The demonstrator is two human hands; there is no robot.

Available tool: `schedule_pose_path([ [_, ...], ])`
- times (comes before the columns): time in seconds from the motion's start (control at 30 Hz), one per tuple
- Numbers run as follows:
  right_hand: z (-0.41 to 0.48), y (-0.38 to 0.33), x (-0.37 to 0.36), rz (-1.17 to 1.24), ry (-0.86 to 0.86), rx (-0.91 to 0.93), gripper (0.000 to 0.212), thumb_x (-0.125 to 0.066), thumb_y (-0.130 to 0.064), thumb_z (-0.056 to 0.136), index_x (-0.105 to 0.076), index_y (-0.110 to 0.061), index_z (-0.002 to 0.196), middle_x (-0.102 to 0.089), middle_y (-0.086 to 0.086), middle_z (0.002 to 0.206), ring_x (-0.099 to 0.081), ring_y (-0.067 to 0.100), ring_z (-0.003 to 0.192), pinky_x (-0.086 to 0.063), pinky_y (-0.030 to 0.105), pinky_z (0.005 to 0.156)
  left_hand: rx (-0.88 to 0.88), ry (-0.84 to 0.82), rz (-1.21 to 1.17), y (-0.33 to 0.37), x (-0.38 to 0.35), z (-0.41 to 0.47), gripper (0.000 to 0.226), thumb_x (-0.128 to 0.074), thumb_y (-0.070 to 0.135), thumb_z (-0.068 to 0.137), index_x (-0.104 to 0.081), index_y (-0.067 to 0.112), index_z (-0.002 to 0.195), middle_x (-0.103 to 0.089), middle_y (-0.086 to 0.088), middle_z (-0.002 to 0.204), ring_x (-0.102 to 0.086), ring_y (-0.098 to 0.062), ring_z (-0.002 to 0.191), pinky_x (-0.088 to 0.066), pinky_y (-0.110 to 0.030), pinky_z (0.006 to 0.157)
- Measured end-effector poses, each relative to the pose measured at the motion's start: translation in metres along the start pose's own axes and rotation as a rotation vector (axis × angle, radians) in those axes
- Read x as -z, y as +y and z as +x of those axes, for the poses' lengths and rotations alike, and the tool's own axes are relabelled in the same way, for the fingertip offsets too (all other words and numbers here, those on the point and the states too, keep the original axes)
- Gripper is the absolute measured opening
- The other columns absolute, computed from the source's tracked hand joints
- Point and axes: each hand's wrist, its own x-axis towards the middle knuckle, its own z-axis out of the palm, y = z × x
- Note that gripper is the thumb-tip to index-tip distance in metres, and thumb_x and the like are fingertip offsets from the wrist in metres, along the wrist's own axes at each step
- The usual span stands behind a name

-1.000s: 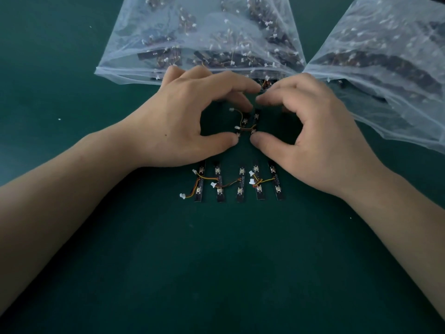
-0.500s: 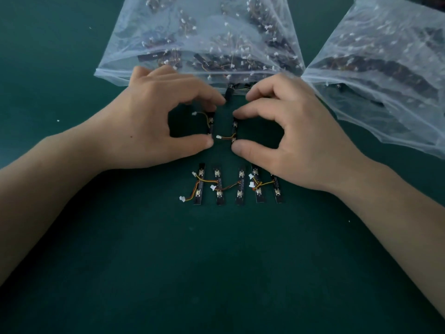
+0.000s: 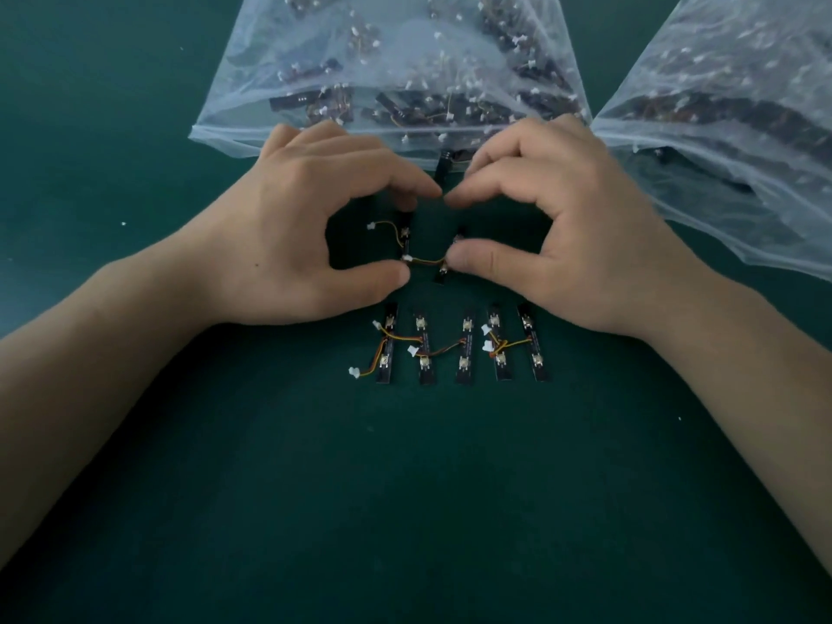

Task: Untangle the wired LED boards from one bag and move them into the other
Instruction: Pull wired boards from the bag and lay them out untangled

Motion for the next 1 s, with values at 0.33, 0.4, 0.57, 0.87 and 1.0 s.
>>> schedule_pose_path([
  [0.33,-0.0019,-0.001,0.0004,0.02,0.008,0.0,0.012,-0.075,-0.037,0.096,-0.081,-0.03,0.103,-0.064,-0.007,0.098,-0.057,0.016,0.1,-0.044,0.031,0.092,-0.003,0.017,-0.017,-0.0008,0.0006,-0.0006,0.047,-0.065,0.052,0.086,-0.067,0.029,0.126,-0.066,0.013,0.114,-0.056,-0.019,0.107,-0.038,-0.044,0.098],
  [0.4,-0.0017,-0.0015,-0.0004,0.027,-0.013,0.01,0.013,-0.074,-0.037,0.096,-0.081,-0.032,0.105,-0.064,-0.007,0.099,-0.057,0.015,0.101,-0.045,0.032,0.092,-0.013,0.035,-0.014,-0.0006,-0.0001,-0.0002,0.037,-0.065,0.05,0.089,-0.07,0.029,0.118,-0.067,0.011,0.112,-0.057,-0.021,0.104,-0.039,-0.049,0.097],
  [0.57,-0.0024,-0.0002,-0.0011,0.044,-0.044,0.026,0.017,-0.071,-0.038,0.098,-0.08,-0.032,0.11,-0.062,-0.006,0.101,-0.056,0.015,0.102,-0.044,0.031,0.091,-0.076,0.075,-0.041,0.0005,-0.0022,-0.0005,0.012,-0.07,0.034,0.094,-0.077,0.025,0.099,-0.068,0.011,0.111,-0.058,-0.021,0.101,-0.04,-0.052,0.094],
  [0.87,-0.0019,0.0028,0.0012,0.012,-0.106,0.064,0.023,-0.066,-0.038,0.1,-0.078,-0.034,0.119,-0.057,-0.006,0.105,-0.048,0.012,0.104,-0.038,0.025,0.094,-0.003,0.097,-0.103,0.0016,0.0001,0.0005,0.012,-0.069,0.027,0.09,-0.073,0.018,0.097,-0.07,0.004,0.106,-0.062,-0.019,0.103,-0.045,-0.05,0.1],
  [1.0,-0.0015,0.0033,0.0028,0.014,-0.131,0.085,0.023,-0.065,-0.036,0.101,-0.078,-0.033,0.12,-0.057,-0.005,0.107,-0.048,0.014,0.104,-0.039,0.029,0.096,0.006,0.021,-0.052,0.0029,0.0002,0.0012,0.033,-0.065,0.046,0.086,-0.07,0.026,0.112,-0.066,0.01,0.112,-0.056,-0.023,0.103,-0.041,-0.052,0.101],
])
